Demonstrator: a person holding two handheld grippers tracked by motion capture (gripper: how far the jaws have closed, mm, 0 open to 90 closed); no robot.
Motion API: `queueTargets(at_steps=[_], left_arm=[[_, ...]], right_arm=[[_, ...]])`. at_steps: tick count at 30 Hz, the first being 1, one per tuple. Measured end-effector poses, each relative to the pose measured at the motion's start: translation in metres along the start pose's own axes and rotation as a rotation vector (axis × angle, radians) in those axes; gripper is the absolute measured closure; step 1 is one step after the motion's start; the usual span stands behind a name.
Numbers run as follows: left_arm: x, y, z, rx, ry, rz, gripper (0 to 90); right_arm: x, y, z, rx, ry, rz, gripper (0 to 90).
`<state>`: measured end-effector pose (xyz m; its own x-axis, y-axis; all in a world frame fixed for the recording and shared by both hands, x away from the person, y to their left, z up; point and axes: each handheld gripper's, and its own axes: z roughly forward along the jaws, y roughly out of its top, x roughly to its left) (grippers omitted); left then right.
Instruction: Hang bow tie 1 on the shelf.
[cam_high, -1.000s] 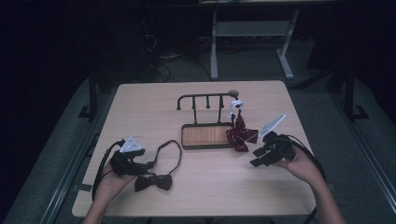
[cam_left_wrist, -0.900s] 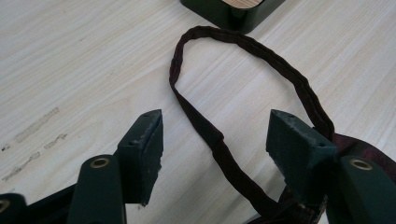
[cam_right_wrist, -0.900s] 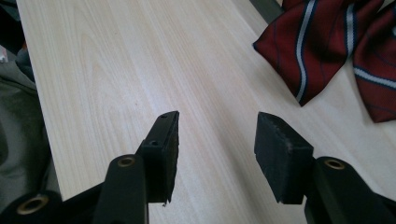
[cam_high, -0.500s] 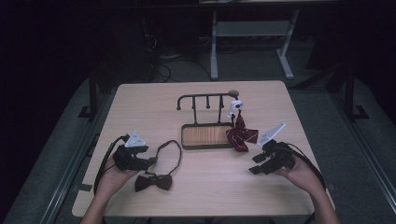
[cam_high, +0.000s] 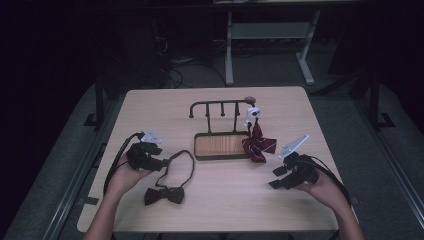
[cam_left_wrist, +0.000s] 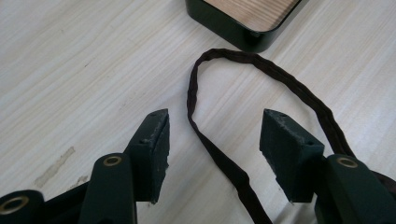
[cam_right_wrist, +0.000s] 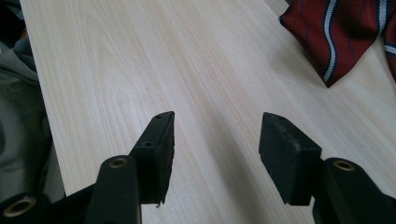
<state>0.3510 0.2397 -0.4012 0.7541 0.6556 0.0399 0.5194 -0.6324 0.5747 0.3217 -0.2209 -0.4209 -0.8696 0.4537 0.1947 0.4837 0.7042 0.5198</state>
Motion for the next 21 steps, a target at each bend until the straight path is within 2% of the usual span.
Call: queueTargets(at_steps=[2, 5, 7, 9, 10, 13, 14, 17, 18, 21], left_arm=[[0.001, 0.003, 0.004, 0.006, -0.012, -0.005, 44.0], [0.003, 0.006, 0.012, 0.033, -0.007, -0.006, 44.9], [0.005, 0.006, 0.017, 0.044, 0.012, -0.007, 48.6], [0.007, 0.005, 0.021, 0.052, 0.007, -0.016, 49.9], [0.007, 0.004, 0.023, 0.069, 0.007, -0.026, 51.8], [0.009, 0.003, 0.028, 0.109, 0.012, -0.022, 55.9], [0.01, 0.003, 0.029, 0.112, 0.011, -0.031, 56.8], [0.01, 0.003, 0.032, 0.12, 0.014, -0.026, 58.5], [0.01, 0.003, 0.033, 0.117, 0.017, -0.041, 59.0], [0.01, 0.003, 0.036, 0.115, 0.016, -0.051, 59.6]], right_arm=[[0.001, 0.0, -0.001, -0.012, 0.002, 0.006, 44.9], [0.001, 0.0, -0.001, -0.015, -0.001, 0.006, 44.7], [0.002, -0.001, 0.001, -0.01, -0.003, 0.01, 44.6], [0.002, -0.001, 0.001, -0.01, -0.006, 0.01, 44.5], [0.002, -0.001, 0.001, -0.012, -0.006, 0.011, 44.5], [0.002, -0.002, -0.001, -0.023, -0.009, 0.01, 44.4], [0.003, -0.002, -0.001, -0.027, -0.011, 0.012, 44.5], [0.004, -0.003, -0.003, -0.03, -0.016, 0.012, 44.3], [0.004, -0.004, -0.003, -0.031, -0.018, 0.012, 44.3], [0.004, -0.004, -0.003, -0.035, -0.021, 0.013, 44.3]])
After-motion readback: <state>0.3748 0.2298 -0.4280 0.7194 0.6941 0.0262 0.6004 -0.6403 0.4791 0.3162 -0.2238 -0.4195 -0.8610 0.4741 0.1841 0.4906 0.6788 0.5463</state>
